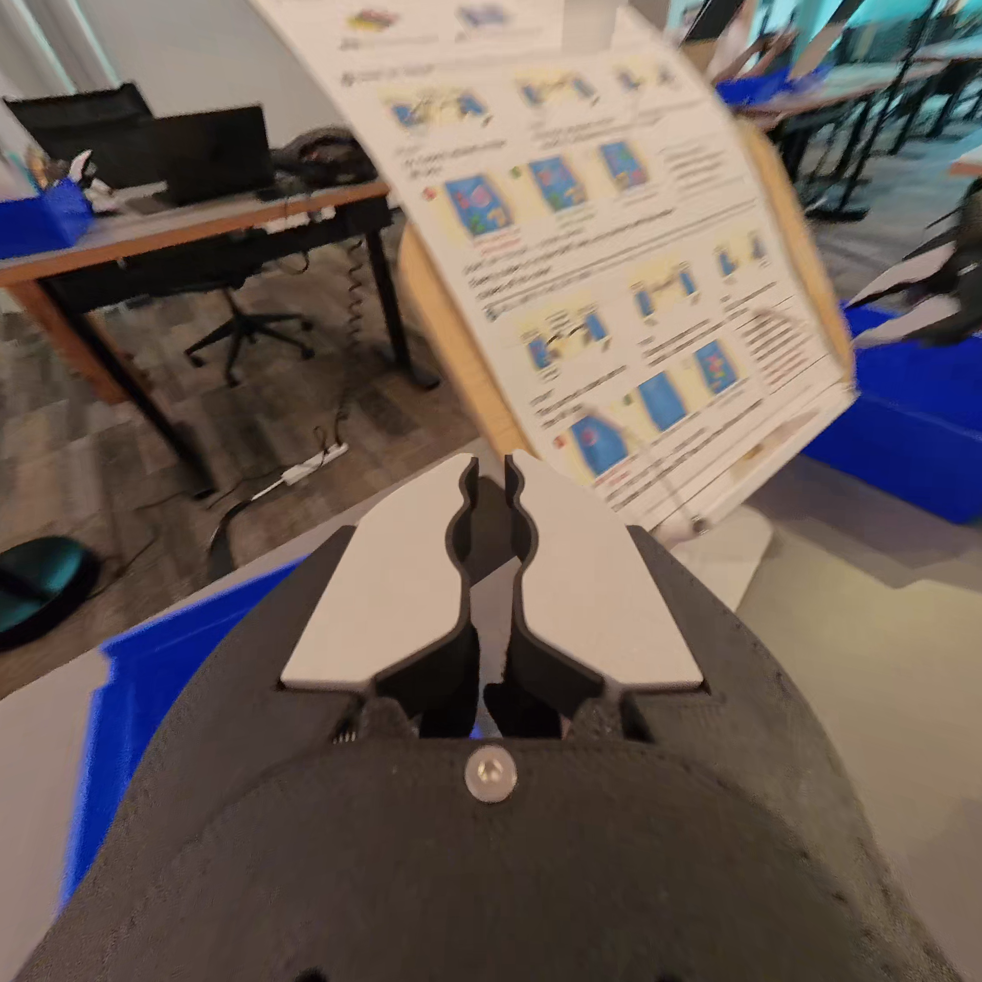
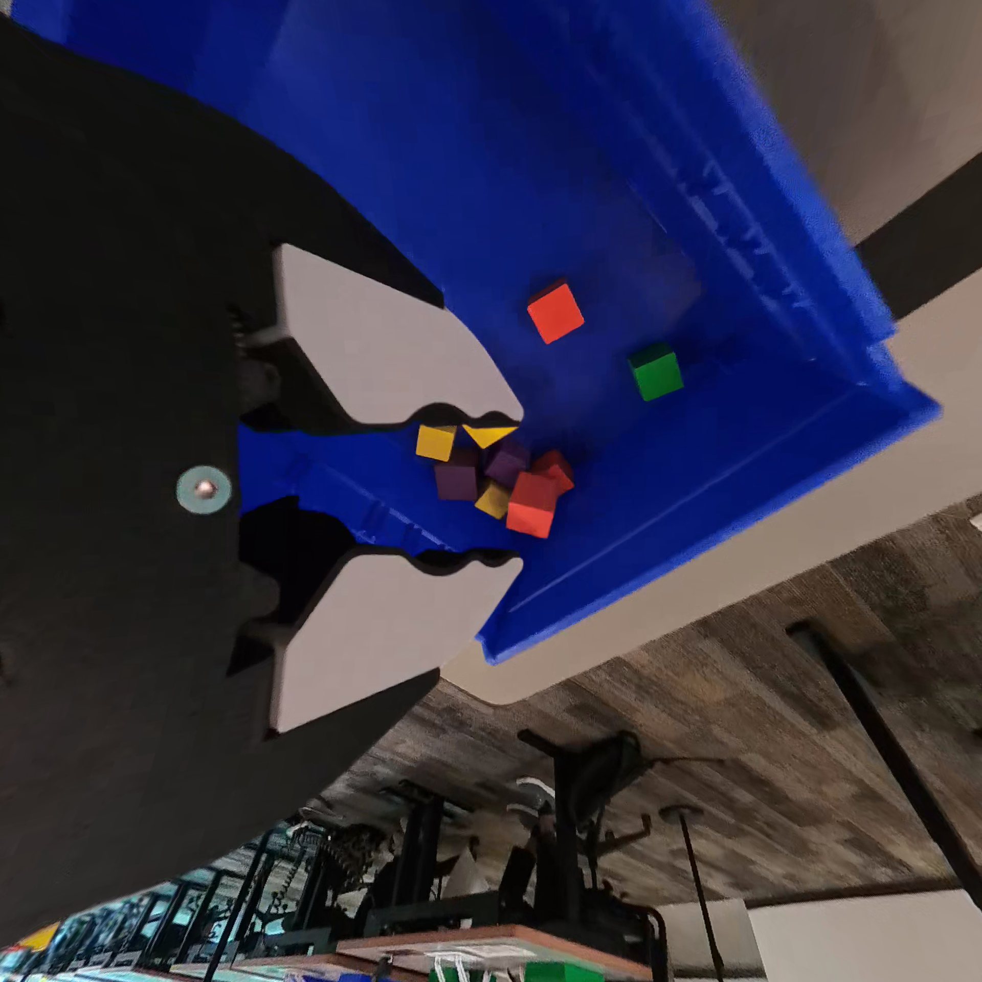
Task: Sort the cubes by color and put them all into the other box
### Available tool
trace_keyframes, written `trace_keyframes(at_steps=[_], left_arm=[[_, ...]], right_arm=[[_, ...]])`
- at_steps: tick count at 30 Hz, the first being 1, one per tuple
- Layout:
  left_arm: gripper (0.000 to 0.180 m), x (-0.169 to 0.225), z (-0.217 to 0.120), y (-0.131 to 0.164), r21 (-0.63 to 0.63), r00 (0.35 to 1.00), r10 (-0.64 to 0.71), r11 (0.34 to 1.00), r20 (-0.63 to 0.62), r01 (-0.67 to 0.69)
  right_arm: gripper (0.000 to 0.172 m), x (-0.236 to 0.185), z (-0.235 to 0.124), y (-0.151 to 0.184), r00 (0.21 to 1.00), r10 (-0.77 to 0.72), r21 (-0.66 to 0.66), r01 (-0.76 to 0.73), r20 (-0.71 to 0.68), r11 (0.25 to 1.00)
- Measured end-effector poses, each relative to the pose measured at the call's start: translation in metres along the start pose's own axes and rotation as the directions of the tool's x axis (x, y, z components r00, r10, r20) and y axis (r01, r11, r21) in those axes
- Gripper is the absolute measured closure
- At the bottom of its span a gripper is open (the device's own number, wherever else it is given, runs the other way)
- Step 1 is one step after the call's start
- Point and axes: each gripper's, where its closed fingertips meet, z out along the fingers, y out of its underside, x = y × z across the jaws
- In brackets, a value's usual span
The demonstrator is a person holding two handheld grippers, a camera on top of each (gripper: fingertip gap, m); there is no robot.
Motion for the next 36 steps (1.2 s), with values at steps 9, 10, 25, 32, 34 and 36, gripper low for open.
trace_keyframes(at_steps=[9,10,25,32,34,36], left_arm=[[0.145,-0.082,0.012,0.107,-0.335,0.988,-0.015,0.94,0.151,0.065],[0.143,-0.088,0.012,0.119,-0.368,0.988,-0.021,0.927,0.15,0.076],[0.15,-0.13,0.06,0.216,-0.594,0.993,0.104,0.803,0.054,-0.052],[0.146,-0.13,0.078,0.236,-0.657,0.978,0.202,0.729,-0.057,-0.189],[0.144,-0.13,0.083,0.238,-0.656,0.975,0.208,0.725,-0.08,-0.209],[0.143,-0.133,0.087,0.243,-0.663,0.973,0.215,0.717,-0.086,-0.217]], right_arm=[[0.139,0.0,-0.018,-0.036,0.997,-0.019,0.111,0.027,-0.079,0.993],[0.139,0.0,-0.02,-0.038,0.996,-0.02,0.115,0.029,-0.083,0.993],[0.144,-0.03,-0.045,-0.084,0.996,-0.01,0.221,0.029,-0.088,0.975],[0.145,-0.037,-0.043,-0.09,0.996,-0.031,0.225,0.051,-0.088,0.973],[0.145,-0.037,-0.041,-0.09,0.995,-0.037,0.221,0.056,-0.09,0.974],[0.145,-0.038,-0.04,-0.089,0.995,-0.041,0.218,0.059,-0.088,0.974]])
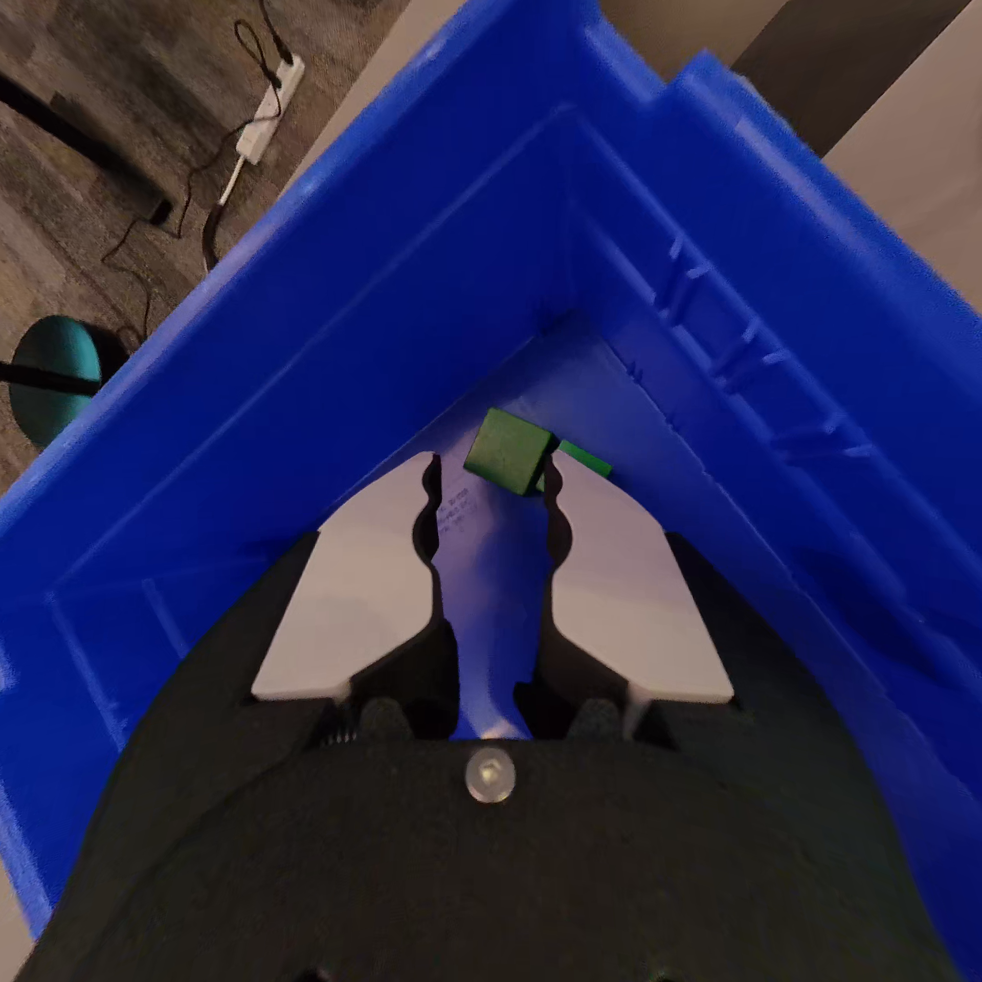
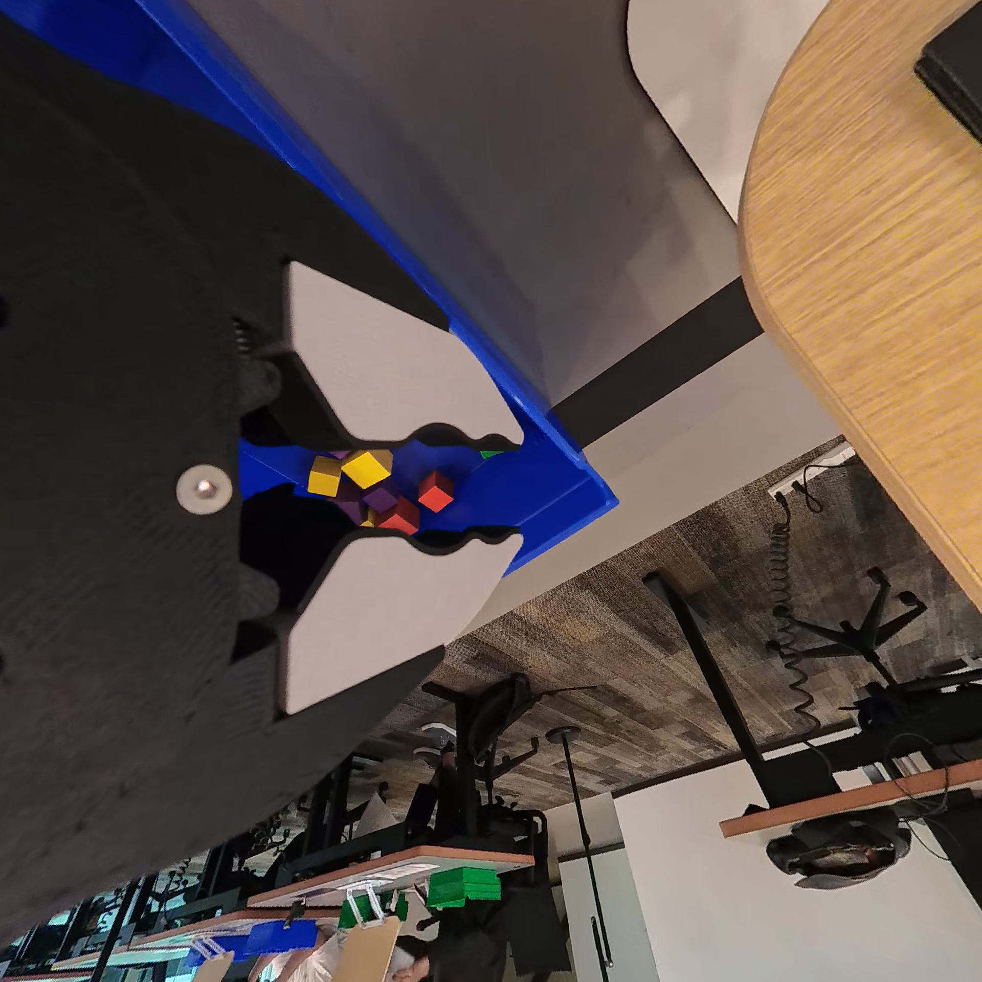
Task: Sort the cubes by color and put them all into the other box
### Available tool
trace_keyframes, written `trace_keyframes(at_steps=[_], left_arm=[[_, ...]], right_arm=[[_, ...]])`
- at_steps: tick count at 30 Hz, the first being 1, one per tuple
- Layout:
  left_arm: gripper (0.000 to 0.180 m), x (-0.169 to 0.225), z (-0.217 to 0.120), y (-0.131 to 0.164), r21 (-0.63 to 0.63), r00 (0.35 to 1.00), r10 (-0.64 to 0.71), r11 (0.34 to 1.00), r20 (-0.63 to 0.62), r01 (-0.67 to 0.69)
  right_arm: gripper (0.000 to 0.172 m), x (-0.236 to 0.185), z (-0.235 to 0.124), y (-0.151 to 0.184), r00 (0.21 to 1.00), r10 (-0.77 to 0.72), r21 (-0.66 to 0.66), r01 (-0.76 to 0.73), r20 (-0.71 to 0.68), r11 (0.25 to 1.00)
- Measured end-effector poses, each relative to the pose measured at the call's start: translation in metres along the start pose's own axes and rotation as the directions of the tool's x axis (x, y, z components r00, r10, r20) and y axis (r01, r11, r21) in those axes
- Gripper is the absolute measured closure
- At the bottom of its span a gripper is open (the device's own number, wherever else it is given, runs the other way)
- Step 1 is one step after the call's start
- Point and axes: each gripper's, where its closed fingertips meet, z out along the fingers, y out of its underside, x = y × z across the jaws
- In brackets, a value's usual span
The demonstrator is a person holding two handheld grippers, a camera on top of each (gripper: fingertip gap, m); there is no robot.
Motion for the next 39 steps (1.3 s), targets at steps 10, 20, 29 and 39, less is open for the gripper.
trace_keyframes(at_steps=[10,20,29,39], left_arm=[[0.132,0.007,0.024,0.005,-0.031,0.99,-0.108,0.994,-0.094,0.105],[0.151,-0.012,-0.014,-0.004,0.029,0.98,-0.198,0.98,-0.021,0.199],[0.152,0.025,-0.216,-0.13,0.652,0.961,-0.17,0.707,-0.219,0.274],[0.152,0.258,-0.256,-0.246,0.76,0.778,0.323,0.585,-0.539,0.284]], right_arm=[[0.145,-0.003,0.001,-0.002,1.0,-0.022,0.002,0.022,0.001,1.0],[0.145,0.001,-0.008,-0.011,0.999,-0.032,0.048,0.033,-0.031,0.998],[0.133,0.005,-0.088,-0.098,0.976,-0.062,0.431,0.149,-0.21,0.89],[0.118,-0.079,-0.145,-0.184,0.955,-0.125,0.72,0.286,-0.269,0.632]])
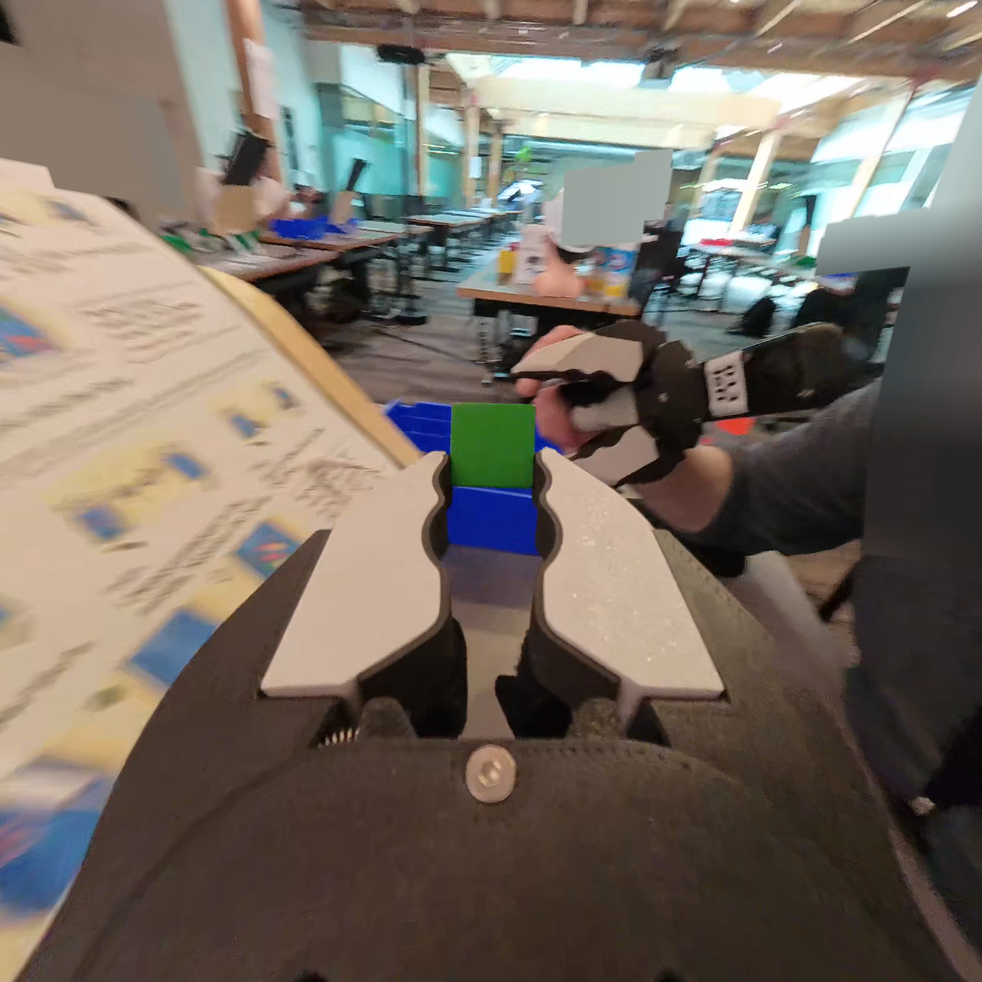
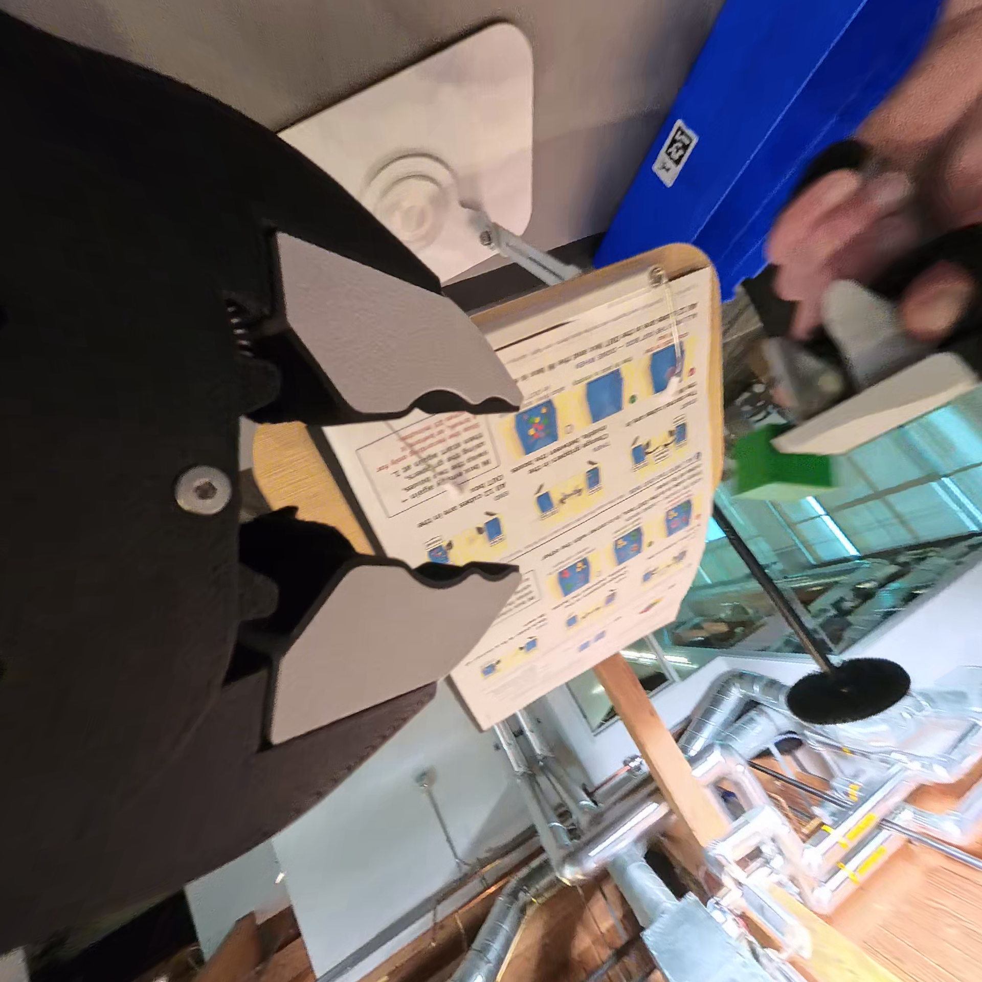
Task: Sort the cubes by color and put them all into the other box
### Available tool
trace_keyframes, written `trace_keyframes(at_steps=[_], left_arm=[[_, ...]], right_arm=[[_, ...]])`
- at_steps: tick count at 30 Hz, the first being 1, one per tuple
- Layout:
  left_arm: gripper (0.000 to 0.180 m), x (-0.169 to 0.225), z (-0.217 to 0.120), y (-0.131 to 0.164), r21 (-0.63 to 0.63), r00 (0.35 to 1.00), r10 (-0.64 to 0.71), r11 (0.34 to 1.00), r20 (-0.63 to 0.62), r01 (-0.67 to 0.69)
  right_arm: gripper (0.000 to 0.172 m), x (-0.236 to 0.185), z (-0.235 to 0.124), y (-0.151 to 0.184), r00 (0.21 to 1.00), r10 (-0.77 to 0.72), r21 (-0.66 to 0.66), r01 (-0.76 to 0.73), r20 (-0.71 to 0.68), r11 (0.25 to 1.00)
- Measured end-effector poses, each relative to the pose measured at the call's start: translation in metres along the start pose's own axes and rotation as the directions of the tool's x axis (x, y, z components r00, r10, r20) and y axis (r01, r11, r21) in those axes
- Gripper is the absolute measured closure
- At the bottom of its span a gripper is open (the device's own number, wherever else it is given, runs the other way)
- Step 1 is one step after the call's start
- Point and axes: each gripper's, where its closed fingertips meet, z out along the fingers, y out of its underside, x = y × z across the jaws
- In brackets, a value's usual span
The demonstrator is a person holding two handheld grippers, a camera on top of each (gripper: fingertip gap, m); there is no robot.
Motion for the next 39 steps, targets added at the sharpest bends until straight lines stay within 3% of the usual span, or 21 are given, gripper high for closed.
trace_keyframes(at_steps=[6,9,13,20,24,26,29,31,35,39], left_arm=[[0.152,0.046,0.054,0.025,0.007,0.958,-0.158,0.986,-0.238,0.164],[0.152,0.052,0.066,0.036,-0.014,0.938,-0.209,0.977,-0.275,0.213],[0.152,0.055,0.072,0.04,-0.008,0.917,-0.257,0.964,-0.304,0.268],[0.152,0.046,0.058,0.026,0.027,0.939,-0.22,0.972,-0.264,0.235],[0.158,0.016,0.022,0.006,0.031,0.991,-0.1,0.994,-0.091,0.103],[0.161,-0.006,0.0,0.006,-0.039,0.999,-0.019,0.999,0.04,0.02],[0.161,-0.047,-0.044,0.007,-0.163,0.957,0.092,0.985,0.276,-0.048],[0.161,-0.075,-0.078,0.011,-0.242,0.896,0.142,0.969,0.42,-0.04],[0.16,-0.118,-0.136,0.036,-0.354,0.807,0.153,0.932,0.57,0.073],[0.159,-0.155,-0.181,0.063,-0.348,0.738,0.091,0.916,0.668,0.202]], right_arm=[[0.116,-0.021,0.003,-0.019,1.0,-0.004,0.086,0.003,0.009,0.996],[0.122,-0.02,0.003,-0.024,0.998,-0.048,0.098,0.053,-0.049,0.994],[0.143,-0.022,0.003,-0.025,0.992,-0.088,0.097,0.097,-0.086,0.991],[0.144,0.001,-0.005,-0.015,0.99,-0.091,0.067,0.098,-0.104,0.993],[0.144,0.059,-0.018,0.051,0.988,-0.042,-0.157,0.019,-0.148,0.987],[0.143,0.082,-0.028,0.104,0.988,0.002,-0.309,-0.05,-0.154,0.95],[0.143,0.096,-0.048,0.183,0.985,0.08,-0.513,-0.148,-0.152,0.846],[0.143,0.093,-0.061,0.226,0.978,0.151,-0.607,-0.206,-0.142,0.767],[0.143,0.074,-0.078,0.286,0.963,0.24,-0.74,-0.25,-0.123,0.624],[0.13,0.061,-0.09,0.327,0.94,0.293,-0.813,-0.305,-0.173,0.497]])
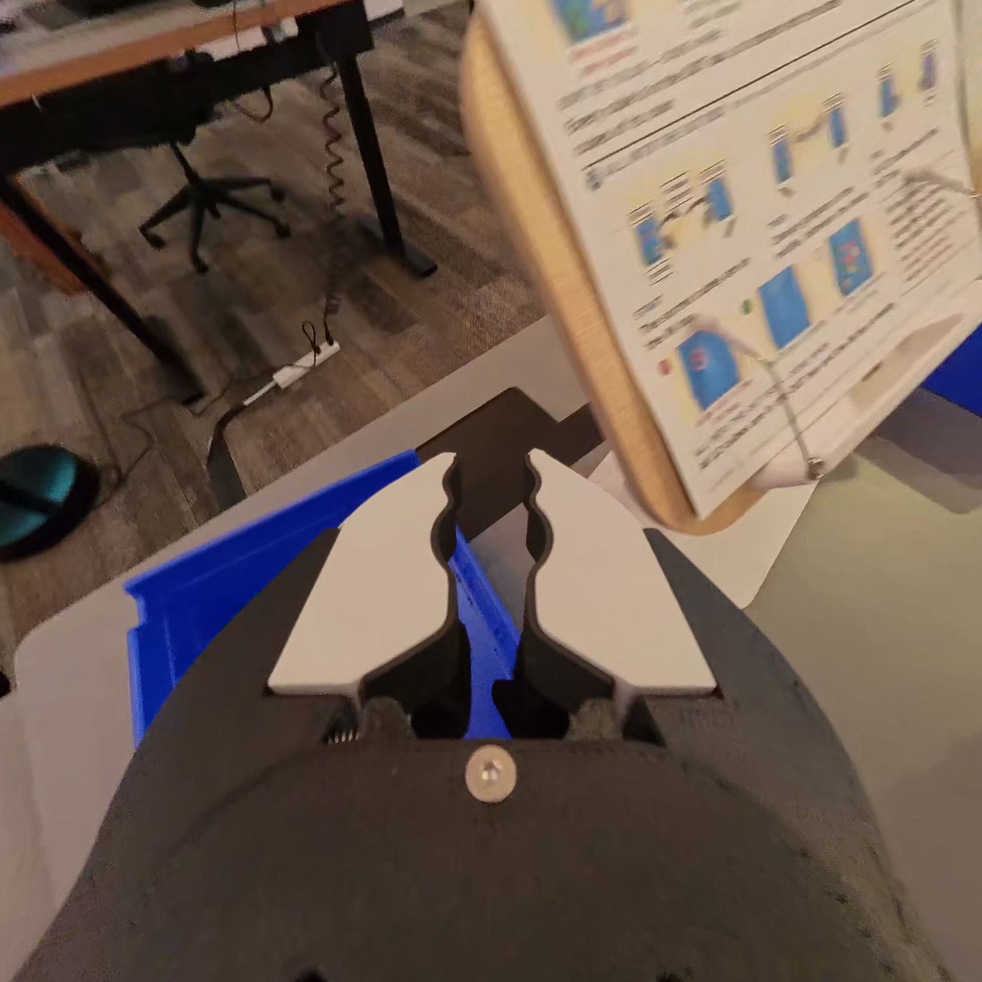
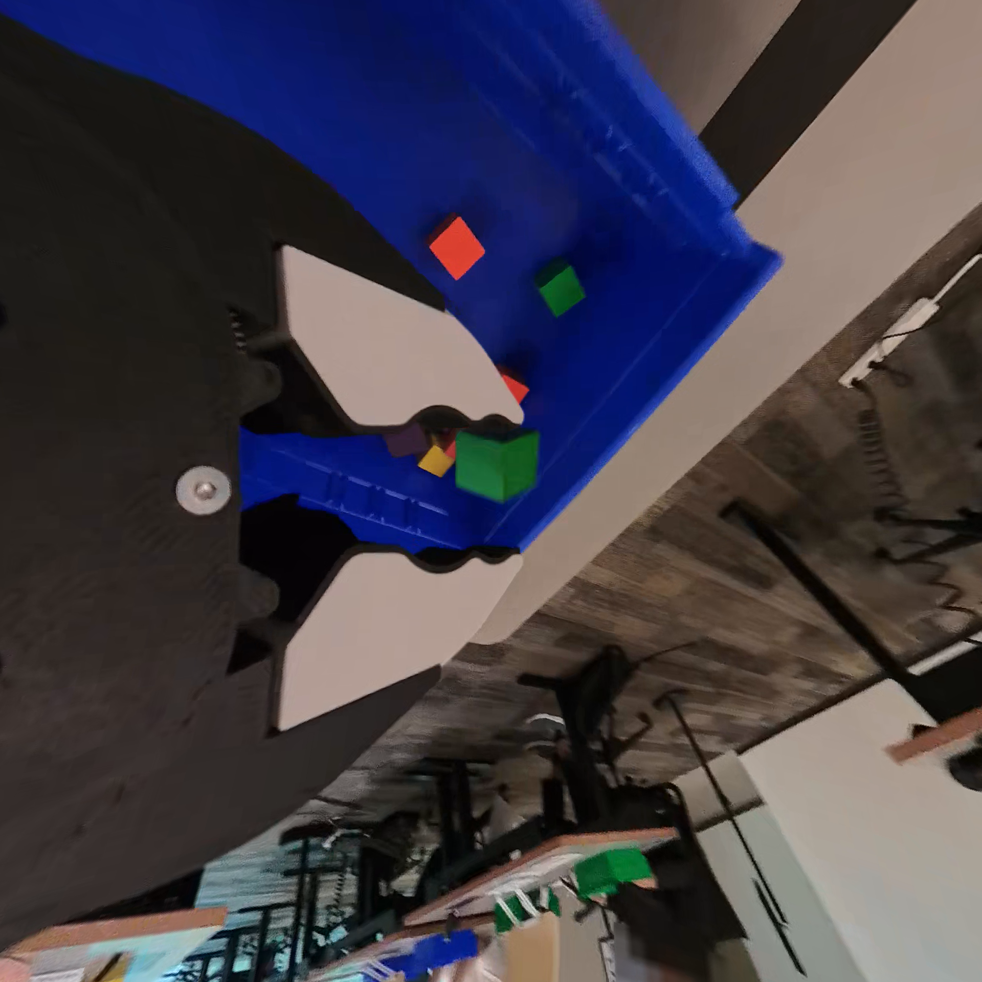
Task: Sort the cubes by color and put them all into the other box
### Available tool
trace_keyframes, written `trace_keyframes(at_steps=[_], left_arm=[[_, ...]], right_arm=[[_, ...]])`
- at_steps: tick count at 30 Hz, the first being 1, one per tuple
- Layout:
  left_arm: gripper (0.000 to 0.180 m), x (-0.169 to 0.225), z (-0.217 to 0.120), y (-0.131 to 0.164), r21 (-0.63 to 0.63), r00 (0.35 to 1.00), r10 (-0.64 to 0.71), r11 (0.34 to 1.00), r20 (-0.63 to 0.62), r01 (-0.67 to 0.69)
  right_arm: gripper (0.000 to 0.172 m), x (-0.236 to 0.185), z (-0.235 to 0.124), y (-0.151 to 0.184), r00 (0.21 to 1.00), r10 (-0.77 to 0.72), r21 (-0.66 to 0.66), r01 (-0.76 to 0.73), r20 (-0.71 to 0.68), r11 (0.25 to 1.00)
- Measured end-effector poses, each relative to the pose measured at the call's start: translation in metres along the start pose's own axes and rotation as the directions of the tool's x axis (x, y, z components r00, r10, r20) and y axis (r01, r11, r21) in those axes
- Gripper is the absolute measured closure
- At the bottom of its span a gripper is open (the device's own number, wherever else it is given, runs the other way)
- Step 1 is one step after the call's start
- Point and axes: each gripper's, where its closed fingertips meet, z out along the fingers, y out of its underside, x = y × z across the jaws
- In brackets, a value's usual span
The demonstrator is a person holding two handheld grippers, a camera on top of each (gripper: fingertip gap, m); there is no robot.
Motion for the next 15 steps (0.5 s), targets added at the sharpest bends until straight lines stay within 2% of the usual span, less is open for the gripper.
trace_keyframes(at_steps=[2,5,11,12,15], left_arm=[[0.159,-0.015,0.003,0.017,-0.035,0.999,-0.048,0.998,-0.013,0.047],[0.159,-0.043,0.011,0.047,-0.109,0.993,-0.112,0.987,0.034,0.115],[0.162,-0.066,0.057,0.116,-0.274,0.969,-0.239,0.929,0.069,0.248],[0.164,-0.069,0.064,0.122,-0.271,0.961,-0.263,0.922,0.085,0.277],[0.168,-0.06,0.077,0.118,-0.212,0.938,-0.345,0.915,0.031,0.343]], right_arm=[[0.129,0.003,0.005,0.008,1.0,0.011,-0.029,-0.012,-0.013,1.0],[0.131,0.001,0.005,0.005,1.0,0.0,-0.022,0.0,-0.016,1.0],[0.134,-0.008,0.001,-0.01,0.999,-0.045,0.014,0.045,-0.021,0.999],[0.134,-0.008,-0.001,-0.013,0.999,-0.046,0.024,0.047,-0.026,0.999],[0.136,-0.013,-0.007,-0.025,0.999,-0.03,0.063,0.032,-0.022,0.998]])
